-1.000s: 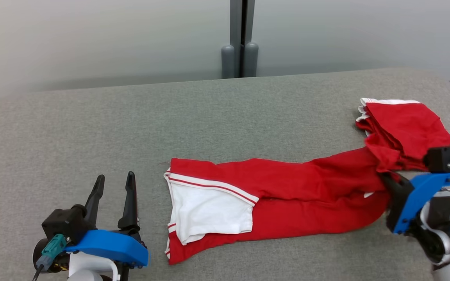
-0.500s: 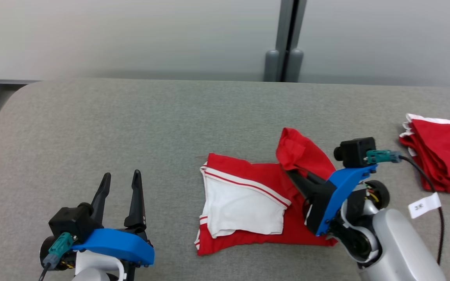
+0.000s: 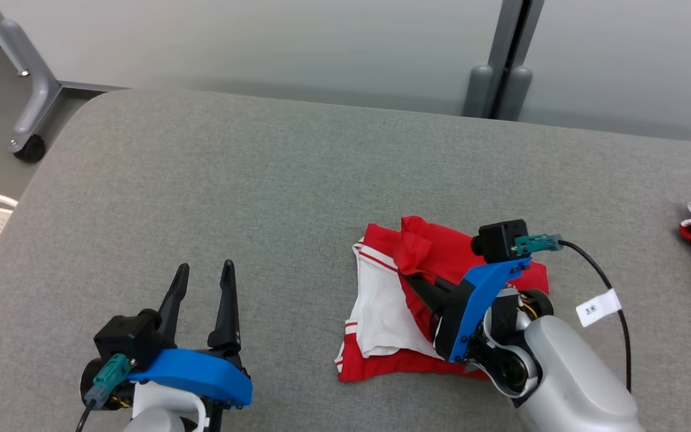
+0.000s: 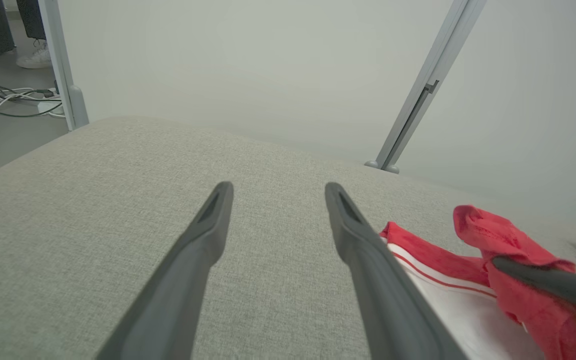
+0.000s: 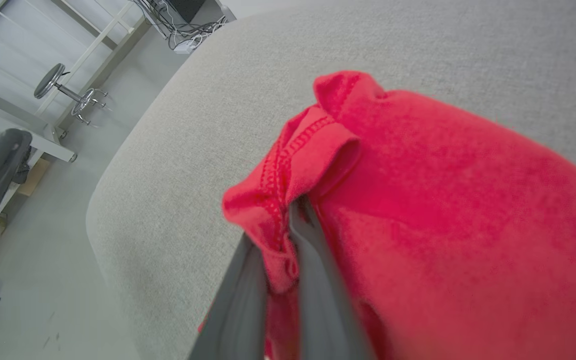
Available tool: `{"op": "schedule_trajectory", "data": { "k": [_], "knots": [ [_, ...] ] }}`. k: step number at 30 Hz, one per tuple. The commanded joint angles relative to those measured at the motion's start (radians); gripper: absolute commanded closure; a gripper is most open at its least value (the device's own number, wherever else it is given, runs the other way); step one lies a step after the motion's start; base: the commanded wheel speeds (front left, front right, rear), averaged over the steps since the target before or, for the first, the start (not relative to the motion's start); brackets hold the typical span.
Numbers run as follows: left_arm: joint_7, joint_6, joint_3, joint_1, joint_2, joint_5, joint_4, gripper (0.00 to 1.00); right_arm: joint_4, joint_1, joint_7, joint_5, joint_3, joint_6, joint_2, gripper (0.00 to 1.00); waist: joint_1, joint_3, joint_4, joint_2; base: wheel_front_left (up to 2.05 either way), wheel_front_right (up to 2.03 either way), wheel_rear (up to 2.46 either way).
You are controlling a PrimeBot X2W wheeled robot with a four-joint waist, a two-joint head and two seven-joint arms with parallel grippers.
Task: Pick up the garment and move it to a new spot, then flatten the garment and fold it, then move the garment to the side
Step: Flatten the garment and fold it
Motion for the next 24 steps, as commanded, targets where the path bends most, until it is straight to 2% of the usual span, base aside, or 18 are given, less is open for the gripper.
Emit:
{"op": "schedule_trajectory", "data": {
  "k": [1, 6, 7, 8, 9, 10, 11, 12, 18, 24],
  "knots": [
    [-0.005, -0.007, -0.006, -0.021, -0.005, 0.002, 0.004, 0.00, 0.024, -0.027, -0.016, 0.016, 0.018, 0.001, 0.000, 1.00, 0.0000, 0.003, 0.008, -0.0001, 0.00, 0.00, 0.00],
    [-0.008, -0.014, -0.014, -0.029, -0.016, 0.003, 0.020, 0.00, 0.127, -0.083, -0.061, 0.077, 0.084, 0.001, 0.000, 1.00, 0.0000, 0.007, 0.022, -0.0001, 0.00, 0.00, 0.00],
    [-0.009, -0.014, -0.013, -0.033, -0.017, 0.003, 0.022, 0.00, 0.148, -0.094, -0.068, 0.089, 0.096, 0.001, 0.000, 0.89, 0.0000, 0.008, 0.024, -0.0001, 0.00, 0.00, 0.00],
    [-0.009, -0.015, -0.014, -0.036, -0.018, 0.003, 0.024, 0.00, 0.164, -0.105, -0.077, 0.103, 0.111, 0.001, 0.000, 0.69, 0.0000, 0.009, 0.026, -0.0001, 0.00, 0.00, 0.00],
    [-0.010, -0.017, -0.015, -0.039, -0.019, 0.002, 0.027, 0.00, 0.178, -0.115, -0.084, 0.118, 0.127, 0.001, 0.000, 0.60, 0.0000, 0.010, 0.027, -0.0001, 0.00, 0.00, 0.00],
    [-0.011, -0.019, -0.016, -0.041, -0.020, 0.001, 0.030, 0.00, 0.191, -0.124, -0.092, 0.133, 0.142, 0.001, 0.000, 0.47, 0.0000, 0.010, 0.028, -0.0001, 0.00, 0.00, 0.00],
    [-0.010, -0.020, -0.016, -0.042, -0.022, 0.000, 0.033, 0.00, 0.203, -0.132, -0.099, 0.147, 0.157, 0.001, 0.000, 0.18, 0.0000, 0.010, 0.028, -0.0001, 0.00, 0.00, 0.00],
    [-0.010, -0.021, -0.016, -0.041, -0.024, -0.001, 0.036, 0.00, 0.212, -0.140, -0.107, 0.160, 0.172, 0.001, 0.000, 0.00, 0.0000, 0.010, 0.027, -0.0001, 0.00, 0.00, 0.00],
    [-0.013, -0.023, -0.019, -0.035, -0.030, -0.005, 0.051, 0.00, 0.220, -0.177, -0.159, 0.246, 0.241, 0.001, 0.000, 0.00, 0.0000, 0.001, 0.012, -0.0001, 0.00, 0.00, 0.00],
    [-0.017, -0.022, -0.023, -0.025, -0.028, -0.004, 0.051, 0.00, 0.233, -0.219, -0.262, 0.218, 0.228, 0.001, -0.001, 0.00, 0.0000, -0.011, -0.023, -0.0001, 0.00, 0.00, 0.00]
  ]
}}
